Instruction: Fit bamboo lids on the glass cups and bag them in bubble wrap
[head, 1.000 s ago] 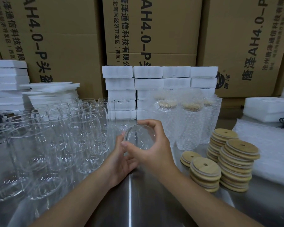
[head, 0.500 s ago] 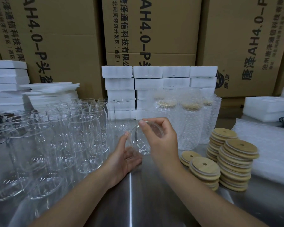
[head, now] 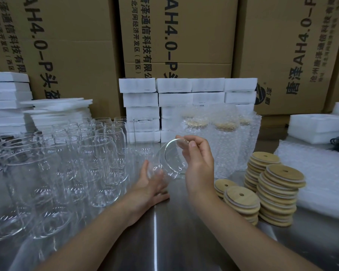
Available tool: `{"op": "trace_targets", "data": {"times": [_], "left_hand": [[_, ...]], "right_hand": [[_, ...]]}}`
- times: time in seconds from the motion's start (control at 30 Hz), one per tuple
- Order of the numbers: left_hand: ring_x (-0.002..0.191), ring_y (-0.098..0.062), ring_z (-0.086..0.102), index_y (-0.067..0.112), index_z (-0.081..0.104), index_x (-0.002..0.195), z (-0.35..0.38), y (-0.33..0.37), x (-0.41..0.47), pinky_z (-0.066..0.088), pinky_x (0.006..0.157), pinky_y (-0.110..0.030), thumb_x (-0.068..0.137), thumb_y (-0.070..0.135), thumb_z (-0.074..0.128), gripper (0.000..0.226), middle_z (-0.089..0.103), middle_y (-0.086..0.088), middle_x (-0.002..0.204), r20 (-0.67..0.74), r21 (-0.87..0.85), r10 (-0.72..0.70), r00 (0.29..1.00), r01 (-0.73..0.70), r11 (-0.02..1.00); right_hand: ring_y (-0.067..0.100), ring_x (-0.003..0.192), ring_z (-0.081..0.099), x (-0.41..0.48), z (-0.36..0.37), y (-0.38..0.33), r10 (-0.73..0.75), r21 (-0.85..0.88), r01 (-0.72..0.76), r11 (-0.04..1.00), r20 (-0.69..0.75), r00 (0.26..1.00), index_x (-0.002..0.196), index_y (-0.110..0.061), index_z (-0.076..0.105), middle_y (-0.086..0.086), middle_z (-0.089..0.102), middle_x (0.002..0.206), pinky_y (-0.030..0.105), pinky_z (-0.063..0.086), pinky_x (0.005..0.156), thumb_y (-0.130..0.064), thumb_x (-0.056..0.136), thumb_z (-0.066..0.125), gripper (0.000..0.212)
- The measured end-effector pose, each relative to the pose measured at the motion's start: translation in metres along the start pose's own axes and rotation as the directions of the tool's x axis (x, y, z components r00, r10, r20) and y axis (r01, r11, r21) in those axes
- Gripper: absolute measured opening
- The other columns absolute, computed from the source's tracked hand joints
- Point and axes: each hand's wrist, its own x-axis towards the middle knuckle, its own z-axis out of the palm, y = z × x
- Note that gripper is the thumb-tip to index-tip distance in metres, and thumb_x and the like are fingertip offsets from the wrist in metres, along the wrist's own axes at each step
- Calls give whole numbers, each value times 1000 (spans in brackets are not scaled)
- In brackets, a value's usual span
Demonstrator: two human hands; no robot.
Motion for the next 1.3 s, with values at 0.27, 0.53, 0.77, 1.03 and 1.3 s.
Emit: {"op": "trace_targets", "data": {"times": [0.27, 0.53, 0.77, 1.03, 1.3], "left_hand": [[112, -19, 65, 48, 16, 143, 5, -5, 1, 49, 101, -40, 35, 55, 88, 130, 63, -11, 122, -124, 77, 67, 990, -58, 995], [92, -14, 72, 31, 22, 148, 7, -4, 1, 56, 77, -23, 41, 56, 89, 129, 66, -1, 104, -155, 36, 65, 986, -60, 998], [79, -19, 70, 28, 22, 148, 7, 0, -2, 59, 72, -27, 48, 60, 87, 123, 69, -5, 101, -141, 90, 49, 989, -37, 995], [62, -3, 67, 41, 41, 122, 13, 6, -13, 45, 48, -13, 47, 53, 80, 86, 65, -2, 102, -25, 249, 67, 997, -59, 967], [66, -19, 68, 11, 57, 119, 17, 16, -15, 47, 51, -25, 53, 69, 56, 88, 70, -9, 95, -36, 87, -76, 996, 79, 993]], "right_hand": [[12, 109, 62, -2, 0, 0, 19, 120, -18, 993, -9, 1000, 101, -20, 56, 4, 68, 111, 19, 46, 92, -1, 99, 35, 28], [0, 125, 48, -5, -4, 1, -26, -45, 38, 998, 232, 972, 120, -28, 52, -9, 56, 131, 15, 39, 101, -18, 79, 47, 42], [-7, 125, 44, -7, -2, -1, -30, -213, 87, 973, 257, 966, 121, -42, 44, -21, 50, 131, 23, 36, 108, -37, 77, 61, 47], [-10, 122, 42, -10, 0, 1, -14, -301, 83, 950, 222, 975, 131, -51, 31, -32, 41, 130, 22, 38, 104, -60, 79, 50, 56], [-30, 102, 35, -3, -4, 11, 42, -358, 13, 934, 145, 989, 115, -38, 45, -15, 41, 129, -8, 29, 76, -28, 100, 42, 18]]}}
